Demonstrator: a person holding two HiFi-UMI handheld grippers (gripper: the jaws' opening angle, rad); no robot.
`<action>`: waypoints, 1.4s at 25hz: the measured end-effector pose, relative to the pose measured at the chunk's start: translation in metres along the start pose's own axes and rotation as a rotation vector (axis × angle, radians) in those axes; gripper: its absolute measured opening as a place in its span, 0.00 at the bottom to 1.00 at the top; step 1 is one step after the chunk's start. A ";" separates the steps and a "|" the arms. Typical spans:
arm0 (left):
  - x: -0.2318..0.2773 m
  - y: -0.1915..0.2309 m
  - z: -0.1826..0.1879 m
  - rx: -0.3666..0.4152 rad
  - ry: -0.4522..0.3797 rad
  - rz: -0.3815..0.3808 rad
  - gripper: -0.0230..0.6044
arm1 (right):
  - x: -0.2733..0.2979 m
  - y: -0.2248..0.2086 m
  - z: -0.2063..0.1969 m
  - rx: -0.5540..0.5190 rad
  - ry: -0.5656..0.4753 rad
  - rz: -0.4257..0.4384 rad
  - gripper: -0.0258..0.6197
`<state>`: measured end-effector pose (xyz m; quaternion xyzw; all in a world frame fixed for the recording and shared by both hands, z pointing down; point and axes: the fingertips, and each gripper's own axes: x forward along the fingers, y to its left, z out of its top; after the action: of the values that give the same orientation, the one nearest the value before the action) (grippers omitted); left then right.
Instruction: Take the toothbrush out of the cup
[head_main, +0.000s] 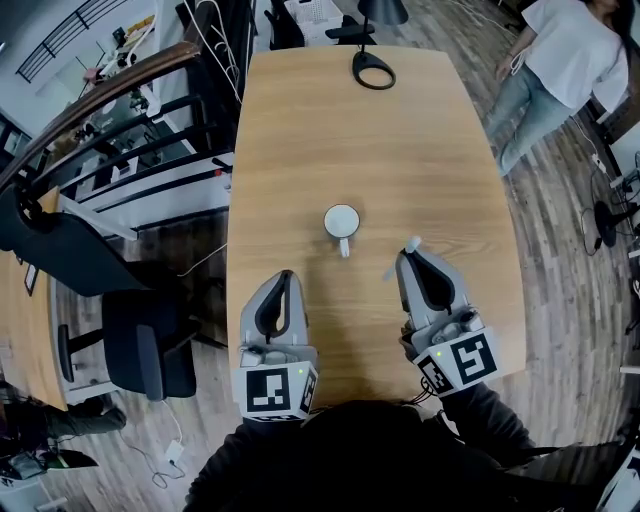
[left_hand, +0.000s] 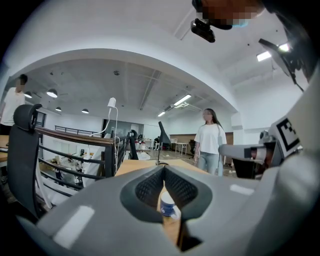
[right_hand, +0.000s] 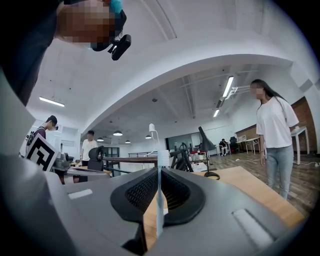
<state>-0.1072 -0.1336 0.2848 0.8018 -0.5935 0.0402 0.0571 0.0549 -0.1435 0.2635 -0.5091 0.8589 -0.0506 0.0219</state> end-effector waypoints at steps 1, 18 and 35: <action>0.001 -0.001 0.001 0.002 -0.001 -0.002 0.05 | 0.001 0.000 -0.001 0.001 0.002 0.002 0.07; 0.022 -0.008 0.002 0.016 -0.003 -0.002 0.05 | 0.014 -0.003 -0.007 0.013 0.020 0.033 0.07; 0.035 -0.013 -0.004 0.018 0.012 -0.010 0.05 | 0.021 -0.016 -0.011 0.014 0.034 0.039 0.07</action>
<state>-0.0845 -0.1623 0.2932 0.8050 -0.5887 0.0500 0.0538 0.0580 -0.1686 0.2762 -0.4913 0.8685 -0.0648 0.0120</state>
